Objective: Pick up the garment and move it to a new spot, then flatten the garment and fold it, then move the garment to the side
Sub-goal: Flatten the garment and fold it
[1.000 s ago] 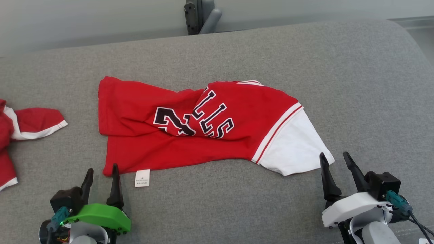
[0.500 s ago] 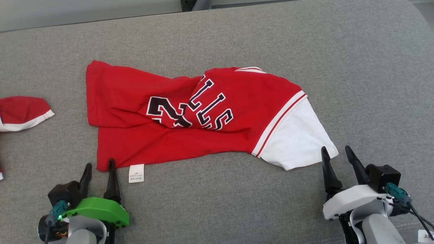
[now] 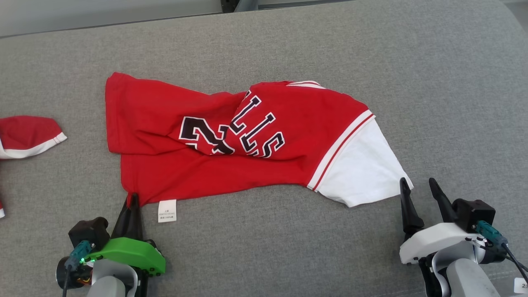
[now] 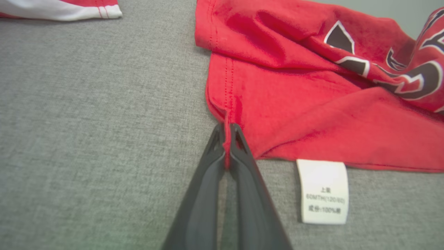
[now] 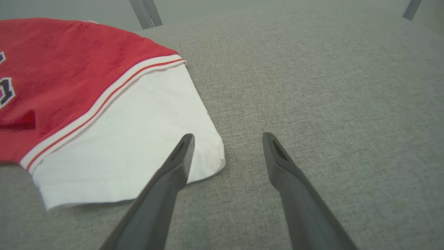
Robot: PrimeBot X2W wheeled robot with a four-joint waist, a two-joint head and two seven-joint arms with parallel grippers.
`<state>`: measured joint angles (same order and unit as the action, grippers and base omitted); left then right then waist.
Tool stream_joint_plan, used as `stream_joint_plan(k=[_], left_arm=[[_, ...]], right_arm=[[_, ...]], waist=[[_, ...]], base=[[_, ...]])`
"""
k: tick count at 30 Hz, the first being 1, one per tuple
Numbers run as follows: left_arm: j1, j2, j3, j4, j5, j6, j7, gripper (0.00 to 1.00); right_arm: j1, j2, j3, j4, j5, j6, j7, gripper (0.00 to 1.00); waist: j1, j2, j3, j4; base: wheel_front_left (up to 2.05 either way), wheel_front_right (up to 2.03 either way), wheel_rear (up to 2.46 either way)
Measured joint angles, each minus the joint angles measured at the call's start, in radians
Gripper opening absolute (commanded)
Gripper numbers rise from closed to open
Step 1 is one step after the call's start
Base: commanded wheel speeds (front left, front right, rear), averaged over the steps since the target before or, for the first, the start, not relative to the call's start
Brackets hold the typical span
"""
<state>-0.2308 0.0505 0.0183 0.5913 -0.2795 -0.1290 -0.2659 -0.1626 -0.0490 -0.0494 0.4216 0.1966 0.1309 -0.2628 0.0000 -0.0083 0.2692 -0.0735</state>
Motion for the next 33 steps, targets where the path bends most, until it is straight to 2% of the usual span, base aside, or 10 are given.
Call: stream_joint_plan(k=[8,11,12,14,19,22,28,33], left_arm=[[0.000,-0.001,-0.025,-0.009,0.000,0.000,0.000,0.00],[0.000,-0.001,-0.030,-0.012,0.000,0.000,0.000,0.00],[0.000,0.000,-0.032,-0.013,0.000,0.000,0.000,0.00],[0.000,0.000,-0.035,-0.014,0.000,0.000,0.000,0.00],[0.001,-0.001,-0.038,-0.021,0.000,0.000,0.001,0.00],[0.000,-0.003,-0.034,-0.085,0.000,-0.002,0.002,0.00],[-0.031,0.003,0.002,-0.315,-0.005,-0.002,0.002,0.00],[-0.105,0.072,-0.010,-0.425,0.014,-0.002,0.002,0.00]], right_arm=[[-0.026,0.000,-0.002,0.071,-0.003,0.000,0.000,1.00],[-0.040,-0.002,0.032,0.108,0.020,0.000,-0.003,1.00],[-0.047,-0.002,0.037,0.118,0.023,0.000,-0.004,0.57],[-0.057,-0.003,0.043,0.132,0.023,0.000,-0.004,0.00],[-0.067,0.000,0.061,0.119,0.067,0.000,-0.002,0.00],[-0.068,-0.001,0.087,-0.009,0.127,0.000,-0.001,0.00],[-0.092,0.000,0.105,-0.241,0.188,0.000,-0.001,0.00],[-0.198,-0.043,0.099,-0.353,0.216,0.000,-0.001,0.00]], waist=[[0.0000,0.0000,0.006,0.020],[0.0000,0.0000,0.009,0.024],[0.0000,0.0000,0.011,0.025],[0.0000,0.0000,0.012,0.025],[0.0000,0.0000,0.002,0.023],[0.0000,0.0000,-0.015,0.022],[0.0000,0.0000,-0.075,0.018],[0.0000,0.0000,-0.149,0.016]], base=[[0.00,0.00,0.00],[0.00,0.00,0.00],[0.00,0.00,0.00],[0.00,0.00,0.00],[0.00,0.00,0.00],[0.00,0.00,0.00],[0.00,0.00,0.00],[0.00,0.00,0.00]])
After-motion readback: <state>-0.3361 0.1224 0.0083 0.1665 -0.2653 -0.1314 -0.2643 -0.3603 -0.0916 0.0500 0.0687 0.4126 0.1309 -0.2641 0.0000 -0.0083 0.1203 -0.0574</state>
